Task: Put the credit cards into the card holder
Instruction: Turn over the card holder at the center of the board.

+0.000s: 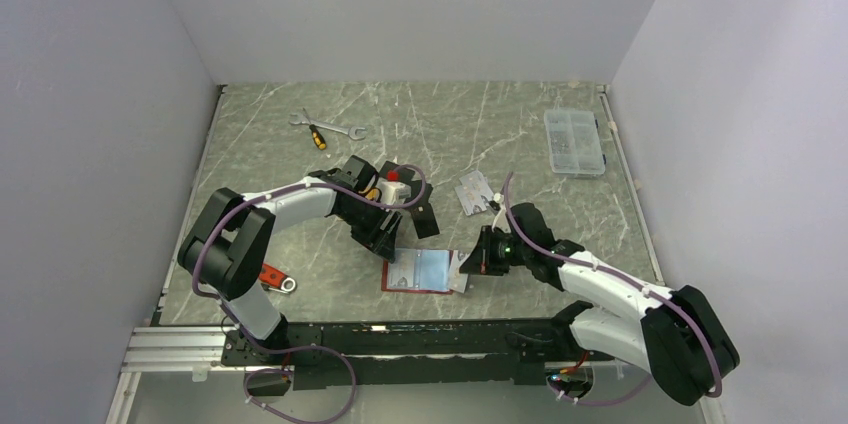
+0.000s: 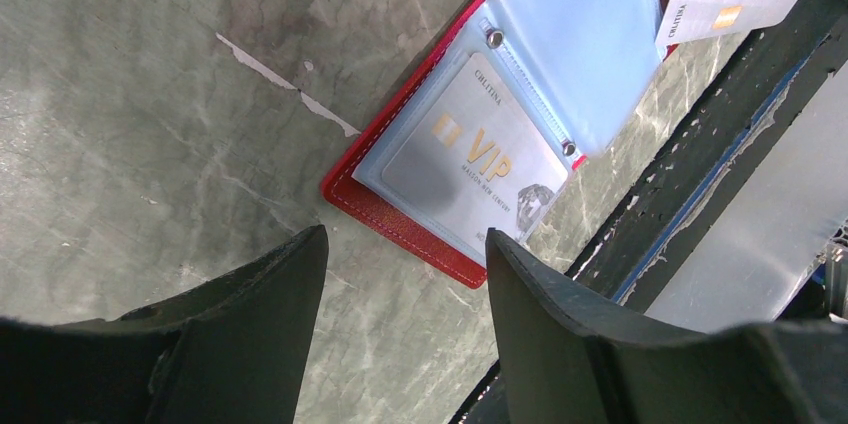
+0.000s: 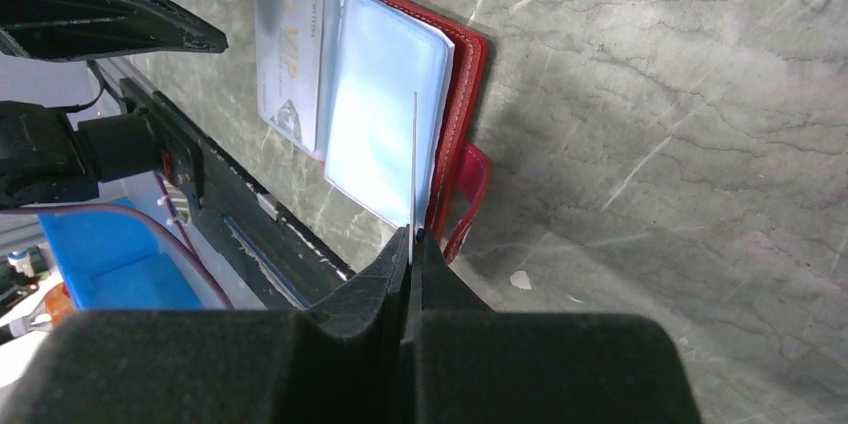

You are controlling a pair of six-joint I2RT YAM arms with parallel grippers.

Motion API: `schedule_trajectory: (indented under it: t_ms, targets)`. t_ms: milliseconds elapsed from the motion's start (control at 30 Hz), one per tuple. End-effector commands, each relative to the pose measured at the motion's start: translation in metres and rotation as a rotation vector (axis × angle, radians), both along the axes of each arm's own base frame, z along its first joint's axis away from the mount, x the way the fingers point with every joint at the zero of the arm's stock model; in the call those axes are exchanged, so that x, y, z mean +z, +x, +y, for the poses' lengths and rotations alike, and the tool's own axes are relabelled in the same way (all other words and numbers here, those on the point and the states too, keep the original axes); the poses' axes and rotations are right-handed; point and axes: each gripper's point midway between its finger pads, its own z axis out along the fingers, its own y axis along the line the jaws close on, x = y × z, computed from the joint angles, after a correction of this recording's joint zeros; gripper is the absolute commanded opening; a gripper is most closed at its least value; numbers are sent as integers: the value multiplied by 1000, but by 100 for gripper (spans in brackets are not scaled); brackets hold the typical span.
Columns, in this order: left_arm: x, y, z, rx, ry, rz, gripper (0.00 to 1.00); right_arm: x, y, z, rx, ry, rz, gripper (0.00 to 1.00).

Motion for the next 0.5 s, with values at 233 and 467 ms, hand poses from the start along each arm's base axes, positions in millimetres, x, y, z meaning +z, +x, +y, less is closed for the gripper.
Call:
schedule_trajectory:
  t_ms: [233, 467]
  targets:
    - [18, 4, -6, -12, -40, -40, 64, 4, 7, -1, 15, -32, -46, 0]
    - [20, 3, -6, -14, -45, -40, 63, 4, 9, 5, 17, -16, -49, 0]
